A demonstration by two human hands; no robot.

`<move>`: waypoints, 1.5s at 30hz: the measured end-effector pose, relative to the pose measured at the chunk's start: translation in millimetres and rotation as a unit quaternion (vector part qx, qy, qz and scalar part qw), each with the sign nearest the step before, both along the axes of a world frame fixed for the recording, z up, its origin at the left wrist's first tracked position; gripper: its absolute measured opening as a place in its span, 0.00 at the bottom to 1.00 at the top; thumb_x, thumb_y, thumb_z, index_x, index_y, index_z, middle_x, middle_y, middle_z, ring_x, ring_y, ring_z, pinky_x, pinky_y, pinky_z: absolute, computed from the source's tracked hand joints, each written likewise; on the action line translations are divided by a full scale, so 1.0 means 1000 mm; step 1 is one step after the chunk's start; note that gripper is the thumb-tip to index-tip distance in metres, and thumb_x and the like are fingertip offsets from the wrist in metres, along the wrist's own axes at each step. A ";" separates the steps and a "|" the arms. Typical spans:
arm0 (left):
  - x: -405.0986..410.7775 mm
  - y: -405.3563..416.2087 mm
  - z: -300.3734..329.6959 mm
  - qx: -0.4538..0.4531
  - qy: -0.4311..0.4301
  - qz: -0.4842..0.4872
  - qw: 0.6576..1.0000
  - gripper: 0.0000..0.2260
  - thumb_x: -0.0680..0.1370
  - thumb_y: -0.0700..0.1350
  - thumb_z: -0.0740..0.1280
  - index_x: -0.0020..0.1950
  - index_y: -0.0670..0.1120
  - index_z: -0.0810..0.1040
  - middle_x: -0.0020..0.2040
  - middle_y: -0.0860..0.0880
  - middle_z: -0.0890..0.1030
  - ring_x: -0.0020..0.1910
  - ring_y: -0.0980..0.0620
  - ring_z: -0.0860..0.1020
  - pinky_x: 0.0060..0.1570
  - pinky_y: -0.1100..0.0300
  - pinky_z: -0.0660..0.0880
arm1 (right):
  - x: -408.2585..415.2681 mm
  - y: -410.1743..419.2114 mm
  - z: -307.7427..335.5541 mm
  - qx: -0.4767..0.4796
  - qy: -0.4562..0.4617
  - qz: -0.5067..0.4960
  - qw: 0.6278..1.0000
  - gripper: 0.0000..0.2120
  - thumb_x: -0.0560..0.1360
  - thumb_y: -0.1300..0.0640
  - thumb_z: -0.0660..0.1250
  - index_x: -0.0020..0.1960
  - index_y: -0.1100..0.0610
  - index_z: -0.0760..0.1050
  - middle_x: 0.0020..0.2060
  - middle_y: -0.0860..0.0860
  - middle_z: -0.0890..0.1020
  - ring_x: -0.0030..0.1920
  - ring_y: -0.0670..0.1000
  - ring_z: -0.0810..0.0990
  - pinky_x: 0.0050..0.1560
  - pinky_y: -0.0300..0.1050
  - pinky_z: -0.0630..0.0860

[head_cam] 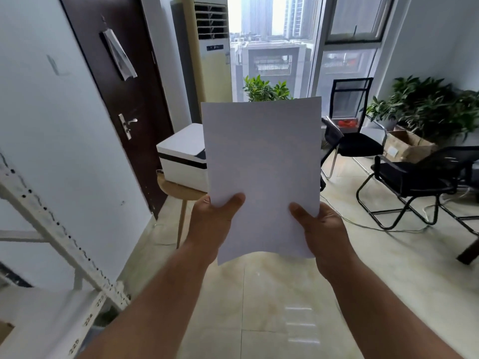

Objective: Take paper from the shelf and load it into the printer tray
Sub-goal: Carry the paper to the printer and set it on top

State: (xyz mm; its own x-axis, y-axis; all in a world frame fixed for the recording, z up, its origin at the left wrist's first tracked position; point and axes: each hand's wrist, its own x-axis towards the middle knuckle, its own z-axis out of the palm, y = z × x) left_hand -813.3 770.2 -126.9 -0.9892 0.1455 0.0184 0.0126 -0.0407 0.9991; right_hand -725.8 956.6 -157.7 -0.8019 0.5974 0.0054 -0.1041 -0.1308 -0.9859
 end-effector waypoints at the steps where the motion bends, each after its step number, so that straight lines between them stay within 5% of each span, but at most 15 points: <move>1: -0.016 0.005 -0.001 -0.001 -0.003 -0.003 1.000 0.07 0.74 0.46 0.78 0.50 0.46 0.85 0.42 0.54 0.88 0.38 0.55 0.86 0.42 0.56 0.82 | -0.016 0.004 0.000 0.000 -0.003 -0.003 1.000 0.06 0.79 0.58 0.73 0.55 0.55 0.84 0.41 0.43 0.89 0.38 0.43 0.86 0.35 0.35 0.80; 5: -0.075 0.028 -0.002 0.002 -0.012 -0.011 1.000 0.05 0.74 0.45 0.78 0.48 0.48 0.85 0.44 0.52 0.89 0.42 0.51 0.87 0.47 0.52 0.84 | -0.072 0.028 0.002 -0.002 -0.008 -0.009 1.000 0.06 0.79 0.57 0.73 0.56 0.54 0.83 0.42 0.45 0.90 0.41 0.46 0.87 0.39 0.40 0.81; 9: -0.123 0.061 -0.003 0.005 -0.006 -0.001 1.000 0.05 0.75 0.44 0.77 0.47 0.46 0.84 0.38 0.56 0.88 0.35 0.58 0.85 0.35 0.64 0.81 | -0.124 0.061 0.000 -0.009 -0.006 -0.006 1.000 0.05 0.79 0.59 0.73 0.54 0.55 0.83 0.42 0.47 0.90 0.41 0.48 0.87 0.40 0.42 0.83; 13: -0.173 0.105 -0.009 0.000 -0.025 0.017 1.000 0.08 0.74 0.46 0.78 0.50 0.45 0.85 0.43 0.50 0.89 0.43 0.48 0.87 0.42 0.54 0.83 | -0.178 0.107 -0.006 -0.015 -0.002 0.006 1.000 0.08 0.78 0.59 0.74 0.57 0.58 0.83 0.46 0.51 0.90 0.43 0.52 0.87 0.43 0.47 0.83; 24: -0.283 0.235 0.004 -0.025 -0.020 0.083 0.996 0.09 0.73 0.50 0.78 0.48 0.48 0.84 0.42 0.53 0.88 0.41 0.50 0.86 0.47 0.50 0.83 | -0.317 0.254 0.007 -0.008 0.020 0.108 0.994 0.01 0.79 0.59 0.73 0.51 0.54 0.83 0.38 0.48 0.89 0.37 0.47 0.87 0.34 0.41 0.82; 36: -0.428 0.294 -0.014 -0.035 -0.043 0.137 0.989 0.09 0.74 0.52 0.78 0.49 0.51 0.83 0.40 0.54 0.88 0.41 0.50 0.87 0.44 0.51 0.83 | -0.487 0.315 -0.016 -0.025 -0.002 0.153 0.988 0.07 0.78 0.58 0.75 0.55 0.57 0.84 0.48 0.56 0.89 0.50 0.62 0.88 0.52 0.59 0.85; 45: -0.527 0.303 -0.016 -0.012 -0.053 0.165 0.985 0.13 0.73 0.53 0.78 0.55 0.49 0.84 0.46 0.51 0.89 0.45 0.49 0.87 0.47 0.50 0.83 | -0.602 0.327 -0.012 -0.020 -0.022 0.196 0.980 0.05 0.78 0.58 0.74 0.54 0.54 0.83 0.46 0.52 0.90 0.47 0.56 0.89 0.45 0.50 0.84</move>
